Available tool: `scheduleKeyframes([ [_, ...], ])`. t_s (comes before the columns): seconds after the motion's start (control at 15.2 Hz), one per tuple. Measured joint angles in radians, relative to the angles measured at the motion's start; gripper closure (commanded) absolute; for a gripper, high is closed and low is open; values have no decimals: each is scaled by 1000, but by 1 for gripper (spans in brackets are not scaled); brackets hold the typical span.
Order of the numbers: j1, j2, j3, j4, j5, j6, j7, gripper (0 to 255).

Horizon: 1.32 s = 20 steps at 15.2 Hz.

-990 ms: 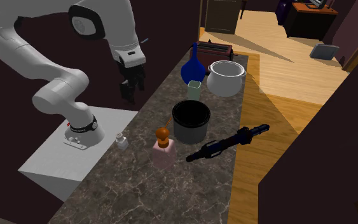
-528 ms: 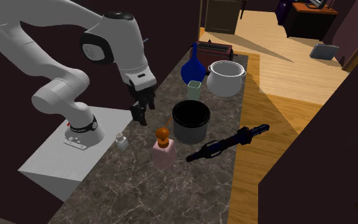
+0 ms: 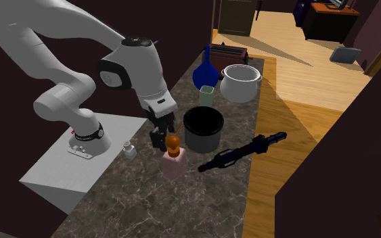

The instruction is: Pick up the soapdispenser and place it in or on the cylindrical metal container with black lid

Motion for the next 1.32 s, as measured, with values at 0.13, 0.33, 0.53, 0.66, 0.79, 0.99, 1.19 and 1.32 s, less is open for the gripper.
scheduleKeyframes([
  [0.13, 0, 21, -1, -10, 0, 31, 0, 0],
  [0.33, 0, 43, -3, -22, 0, 65, 0, 0],
  [0.53, 0, 47, -4, -23, 0, 71, 0, 0],
  [0.66, 0, 48, -4, -23, 0, 72, 0, 0],
  [0.79, 0, 48, -4, -23, 0, 72, 0, 255],
  [0.99, 0, 47, -4, -22, 0, 72, 0, 255],
  [1.19, 0, 47, -4, -23, 0, 72, 0, 255],
  [1.32, 0, 47, -4, -23, 0, 72, 0, 255],
])
